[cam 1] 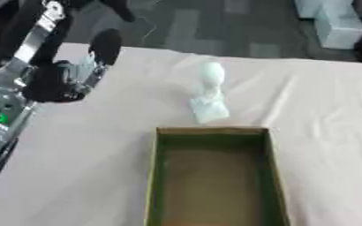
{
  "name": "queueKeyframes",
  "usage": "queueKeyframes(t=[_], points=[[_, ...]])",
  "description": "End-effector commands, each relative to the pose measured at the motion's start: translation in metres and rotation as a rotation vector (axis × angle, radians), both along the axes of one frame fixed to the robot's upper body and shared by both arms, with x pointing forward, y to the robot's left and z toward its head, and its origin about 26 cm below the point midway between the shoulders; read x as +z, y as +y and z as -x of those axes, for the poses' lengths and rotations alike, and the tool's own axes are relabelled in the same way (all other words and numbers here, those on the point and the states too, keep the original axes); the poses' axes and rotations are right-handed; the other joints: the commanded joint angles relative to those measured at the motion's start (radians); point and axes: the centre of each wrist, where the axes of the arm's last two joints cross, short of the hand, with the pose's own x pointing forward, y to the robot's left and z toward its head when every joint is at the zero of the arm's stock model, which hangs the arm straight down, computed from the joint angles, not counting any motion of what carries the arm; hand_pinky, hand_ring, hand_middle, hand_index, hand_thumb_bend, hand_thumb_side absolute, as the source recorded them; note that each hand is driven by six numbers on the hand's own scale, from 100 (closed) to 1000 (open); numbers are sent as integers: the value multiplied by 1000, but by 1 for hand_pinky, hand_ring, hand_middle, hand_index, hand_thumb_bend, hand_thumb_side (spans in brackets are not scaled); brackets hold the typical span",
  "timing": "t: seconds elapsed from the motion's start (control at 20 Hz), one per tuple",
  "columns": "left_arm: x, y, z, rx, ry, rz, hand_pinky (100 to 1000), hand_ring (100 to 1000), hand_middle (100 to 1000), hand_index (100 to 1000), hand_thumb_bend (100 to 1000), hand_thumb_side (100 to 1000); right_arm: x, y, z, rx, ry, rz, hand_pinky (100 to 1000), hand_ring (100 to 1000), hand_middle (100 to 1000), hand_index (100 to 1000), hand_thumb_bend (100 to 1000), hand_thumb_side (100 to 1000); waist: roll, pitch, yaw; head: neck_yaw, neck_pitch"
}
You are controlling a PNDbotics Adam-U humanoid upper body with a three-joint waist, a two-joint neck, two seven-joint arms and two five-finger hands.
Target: Pick up objects on the table and place them in the box.
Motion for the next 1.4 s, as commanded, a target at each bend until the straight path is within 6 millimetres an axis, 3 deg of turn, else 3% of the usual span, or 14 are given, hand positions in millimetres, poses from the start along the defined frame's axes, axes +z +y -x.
queueKeyframes(t=[0.05, 0.25, 0.55, 0.6, 0.65, 0.9, 1.2, 1.4], points=[[25, 5, 4, 39, -62, -141, 773, 640, 808, 817, 100, 821, 7, 1, 3, 6, -24, 27, 464, 356, 298, 370, 100, 939, 5, -14, -5, 12, 0], [52, 5, 7, 104, -174, -320, 866, 733, 828, 831, 100, 807, 8, 3, 2, 20, -23, 35, 464, 356, 298, 370, 100, 939, 11, -14, -14, 25, 0], [74, -12, 11, 135, -232, -572, 952, 810, 847, 862, 100, 842, 8, 7, 1, 46, -21, 49, 464, 356, 298, 370, 100, 939, 18, -11, -29, 50, 0], [77, -15, 12, 140, -225, -600, 947, 805, 846, 859, 166, 981, 8, 8, 1, 49, -22, 51, 464, 356, 298, 370, 100, 952, 19, -11, -31, 53, 0], [80, -18, 12, 145, -219, -622, 956, 814, 843, 863, 100, 852, 8, 8, 1, 53, -22, 52, 464, 356, 298, 370, 100, 939, 19, -11, -33, 57, 0], [96, -33, 16, 187, -180, -650, 944, 800, 832, 857, 100, 844, 8, 12, 0, 75, -24, 56, 464, 357, 298, 370, 100, 939, 22, -7, -45, 77, 0], [107, -46, 20, 229, -184, -678, 965, 846, 837, 859, 100, 828, 10, 17, 0, 105, -25, 58, 464, 357, 298, 370, 100, 939, 28, -2, -63, 100, 0], [107, -50, 21, 254, -179, -690, 999, 911, 861, 867, 100, 829, 10, 23, 0, 132, -24, 53, 464, 357, 299, 371, 100, 938, 32, 2, -79, 152, 0]])
